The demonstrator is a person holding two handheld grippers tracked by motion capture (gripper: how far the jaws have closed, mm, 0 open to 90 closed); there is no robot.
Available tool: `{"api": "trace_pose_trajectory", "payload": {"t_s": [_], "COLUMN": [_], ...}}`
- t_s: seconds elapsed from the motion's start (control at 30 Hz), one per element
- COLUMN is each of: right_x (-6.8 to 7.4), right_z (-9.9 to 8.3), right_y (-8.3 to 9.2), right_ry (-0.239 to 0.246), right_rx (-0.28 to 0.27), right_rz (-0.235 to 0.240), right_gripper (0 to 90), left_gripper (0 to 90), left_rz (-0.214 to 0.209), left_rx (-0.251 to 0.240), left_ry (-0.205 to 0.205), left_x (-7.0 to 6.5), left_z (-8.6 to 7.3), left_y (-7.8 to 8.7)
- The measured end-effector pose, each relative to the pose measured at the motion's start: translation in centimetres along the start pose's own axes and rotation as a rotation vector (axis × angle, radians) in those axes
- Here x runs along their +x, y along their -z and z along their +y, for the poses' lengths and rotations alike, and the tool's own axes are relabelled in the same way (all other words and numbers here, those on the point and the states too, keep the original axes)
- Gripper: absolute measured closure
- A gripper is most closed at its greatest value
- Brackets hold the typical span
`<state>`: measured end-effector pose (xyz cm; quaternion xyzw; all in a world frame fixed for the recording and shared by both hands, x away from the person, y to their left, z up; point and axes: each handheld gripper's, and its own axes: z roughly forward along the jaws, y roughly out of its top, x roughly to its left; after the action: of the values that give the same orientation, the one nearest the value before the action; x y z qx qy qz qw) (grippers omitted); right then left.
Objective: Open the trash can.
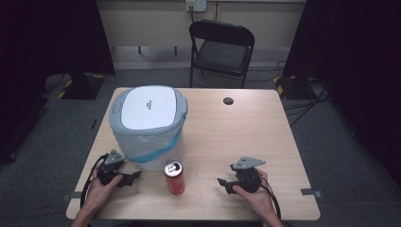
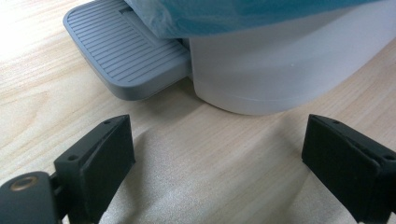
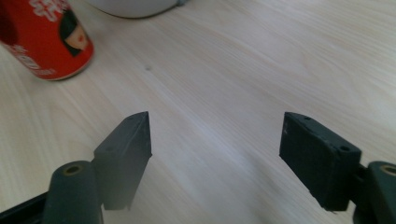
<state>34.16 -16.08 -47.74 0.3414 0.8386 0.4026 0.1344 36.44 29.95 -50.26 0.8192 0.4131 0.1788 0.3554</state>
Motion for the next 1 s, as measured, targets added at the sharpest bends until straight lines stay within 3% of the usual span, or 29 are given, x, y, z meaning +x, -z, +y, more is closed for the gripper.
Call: {"api": "trace_pose_trajectory", "payload": {"t_s": [0.07, 0.23, 0.27, 0.37, 0.6, 0.73, 1.0], "right_x": [0.9, 2.5, 3.6, 5.0, 7.3, 8.4, 9.4], "right_z": [0.4, 1.2, 1.7, 2.0, 3.3, 4.2, 5.8], "right_y": [-0.2, -0.8, -1.4, -2.1, -3.7, -4.6, -6.3], "right_ry": [0.006, 0.051, 0.077, 0.109, 0.161, 0.197, 0.220], "right_rx": [-0.011, -0.022, -0.017, -0.019, -0.024, -0.022, -0.059], "right_rz": [0.041, 0.084, 0.122, 0.166, 0.234, 0.246, 0.281], "right_gripper": [23.6, 23.1, 22.5, 22.1, 21.4, 21.8, 22.1], "left_gripper": [8.7, 8.7, 8.7, 8.7, 8.7, 8.7, 8.7], "left_rz": [0.000, 0.000, 0.000, 0.002, 0.005, 0.005, 0.005], "left_rx": [0.000, 0.000, 0.000, 0.000, 0.000, 0.000, 0.000], "left_ry": [0.001, 0.000, -0.001, 0.000, -0.003, -0.003, -0.003], "left_x": [0.0, 0.0, 0.0, 0.0, 0.0, 0.0, 0.0], "left_z": [0.0, 0.0, 0.0, 0.0, 0.0, 0.0, 0.0], "left_y": [0.0, 0.0, 0.0, 0.0, 0.0, 0.0, 0.0]}}
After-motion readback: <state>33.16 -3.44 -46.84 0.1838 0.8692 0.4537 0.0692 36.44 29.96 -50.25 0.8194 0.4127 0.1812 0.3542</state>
